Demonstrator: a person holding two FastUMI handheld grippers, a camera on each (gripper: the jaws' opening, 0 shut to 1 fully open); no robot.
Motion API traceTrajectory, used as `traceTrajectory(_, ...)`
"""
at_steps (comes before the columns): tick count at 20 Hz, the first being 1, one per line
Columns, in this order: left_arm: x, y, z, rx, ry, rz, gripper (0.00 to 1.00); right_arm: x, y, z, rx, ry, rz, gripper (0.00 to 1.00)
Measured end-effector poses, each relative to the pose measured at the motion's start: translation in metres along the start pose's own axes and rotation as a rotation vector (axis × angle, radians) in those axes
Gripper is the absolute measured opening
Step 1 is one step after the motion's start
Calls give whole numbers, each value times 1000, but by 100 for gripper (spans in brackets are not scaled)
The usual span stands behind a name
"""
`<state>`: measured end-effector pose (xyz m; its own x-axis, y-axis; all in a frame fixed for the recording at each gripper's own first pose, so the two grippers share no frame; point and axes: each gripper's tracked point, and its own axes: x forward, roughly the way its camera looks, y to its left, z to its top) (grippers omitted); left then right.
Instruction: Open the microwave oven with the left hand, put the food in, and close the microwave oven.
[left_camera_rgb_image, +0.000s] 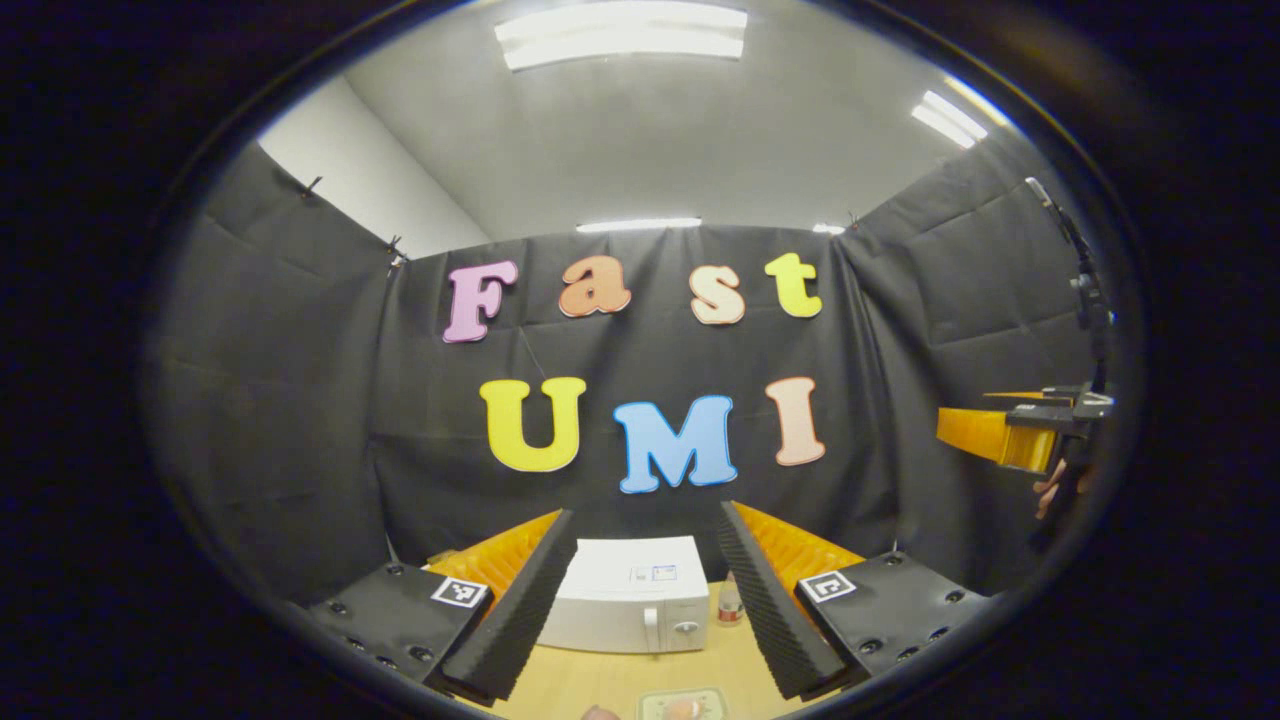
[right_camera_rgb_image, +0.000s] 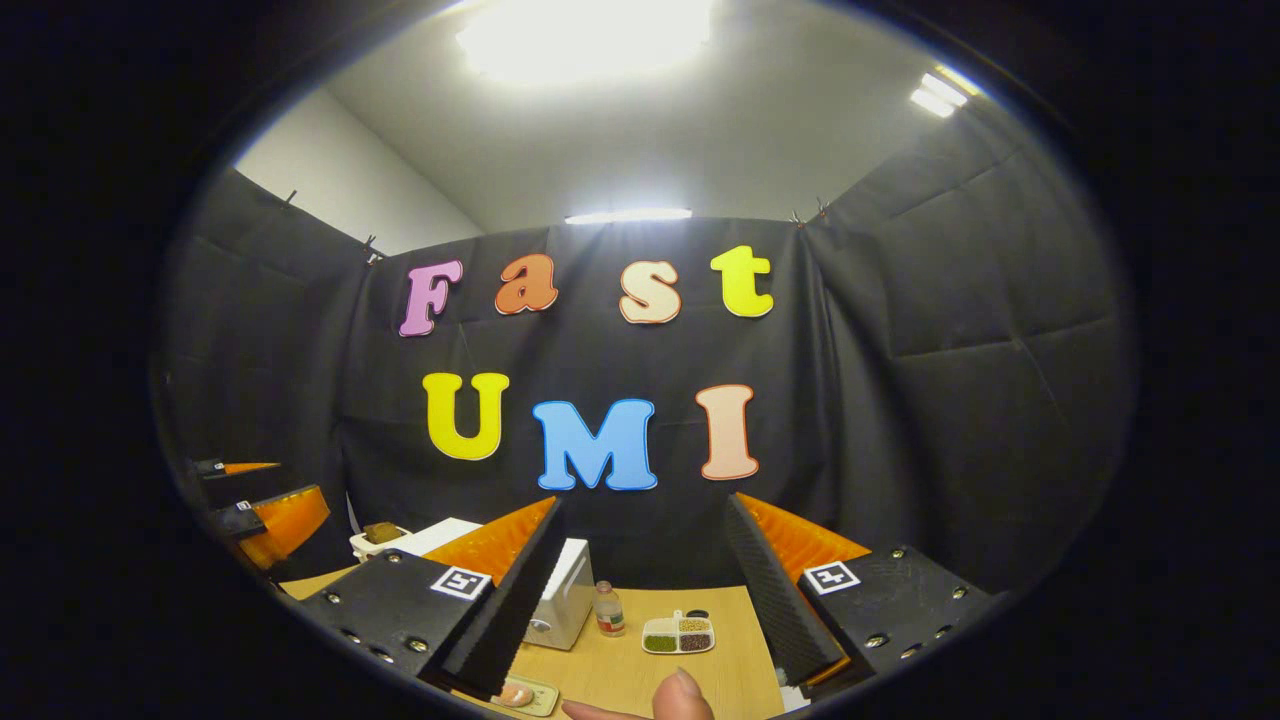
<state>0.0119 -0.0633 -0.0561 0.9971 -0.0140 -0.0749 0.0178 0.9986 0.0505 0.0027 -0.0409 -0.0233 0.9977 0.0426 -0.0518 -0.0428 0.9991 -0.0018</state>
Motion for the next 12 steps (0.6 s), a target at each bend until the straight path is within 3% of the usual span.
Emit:
traceTrajectory(2, 10, -10, -30, -2, 33, -30, 99, 0, -3, -4, 2, 20, -14, 98)
traceTrajectory(3, 17, -14, -49, -9, 52, -48, 95, 0, -5, -2, 5, 21, -28, 98)
traceTrajectory(4, 25, -17, -66, -22, 72, -65, 99, 1, -6, 0, 2, 15, -45, 98)
traceTrajectory(6, 41, -19, -97, -42, 113, -98, 94, 1, -7, 0, -15, 27, -92, 98)
traceTrajectory(7, 48, -18, -110, -41, 115, -114, 97, 2, -3, 1, -25, 28, -106, 98)
traceTrajectory(8, 56, -17, -123, -27, 118, -128, 100, 3, 0, 5, -37, 25, -123, 98)
traceTrajectory(12, 93, -10, -191, 42, 136, -162, 95, 5, 8, 10, -76, 30, -189, 98)
